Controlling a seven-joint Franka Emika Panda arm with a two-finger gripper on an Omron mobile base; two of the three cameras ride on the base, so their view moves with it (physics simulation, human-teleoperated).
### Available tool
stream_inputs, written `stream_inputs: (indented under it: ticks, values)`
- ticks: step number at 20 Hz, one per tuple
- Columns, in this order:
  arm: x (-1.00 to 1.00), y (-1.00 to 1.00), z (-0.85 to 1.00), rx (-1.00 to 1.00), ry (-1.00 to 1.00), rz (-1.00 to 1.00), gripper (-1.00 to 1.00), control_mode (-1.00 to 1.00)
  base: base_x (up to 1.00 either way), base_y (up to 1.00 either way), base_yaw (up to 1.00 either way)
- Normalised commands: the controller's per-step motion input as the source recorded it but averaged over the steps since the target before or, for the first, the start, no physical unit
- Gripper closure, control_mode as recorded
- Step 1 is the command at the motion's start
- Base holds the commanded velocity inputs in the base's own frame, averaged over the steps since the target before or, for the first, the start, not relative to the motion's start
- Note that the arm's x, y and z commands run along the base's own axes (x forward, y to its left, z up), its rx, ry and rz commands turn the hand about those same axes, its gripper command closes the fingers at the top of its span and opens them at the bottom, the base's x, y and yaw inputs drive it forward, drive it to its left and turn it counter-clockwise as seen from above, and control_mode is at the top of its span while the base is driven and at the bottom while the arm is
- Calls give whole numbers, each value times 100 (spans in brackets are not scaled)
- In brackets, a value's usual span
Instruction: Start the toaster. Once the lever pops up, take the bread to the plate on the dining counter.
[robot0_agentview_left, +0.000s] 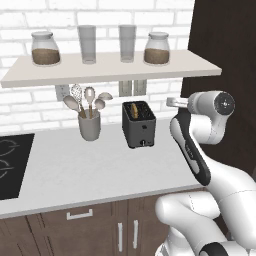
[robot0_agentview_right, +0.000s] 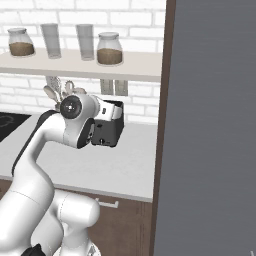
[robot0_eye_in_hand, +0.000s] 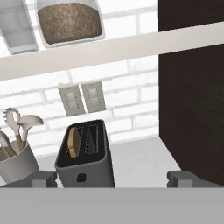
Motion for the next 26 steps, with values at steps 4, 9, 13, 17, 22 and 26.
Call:
stream_inputs:
  ticks: [4, 9, 13, 17, 22, 26]
  values:
    - [0, 0, 0, 0, 0, 0, -100, -100, 0, 0, 0]
    - [0, 0, 0, 0, 0, 0, -100, -100, 0, 0, 0]
    - [0, 0, 0, 0, 0, 0, -100, -100, 0, 0, 0]
    - [-4, 19, 0, 0, -1, 0, -100, -100, 0, 0, 0]
    - [-3, 39, 0, -8, 1, 4, -100, -100, 0, 0, 0]
    - [-4, 35, 0, -5, 4, 6, -100, -100, 0, 0, 0]
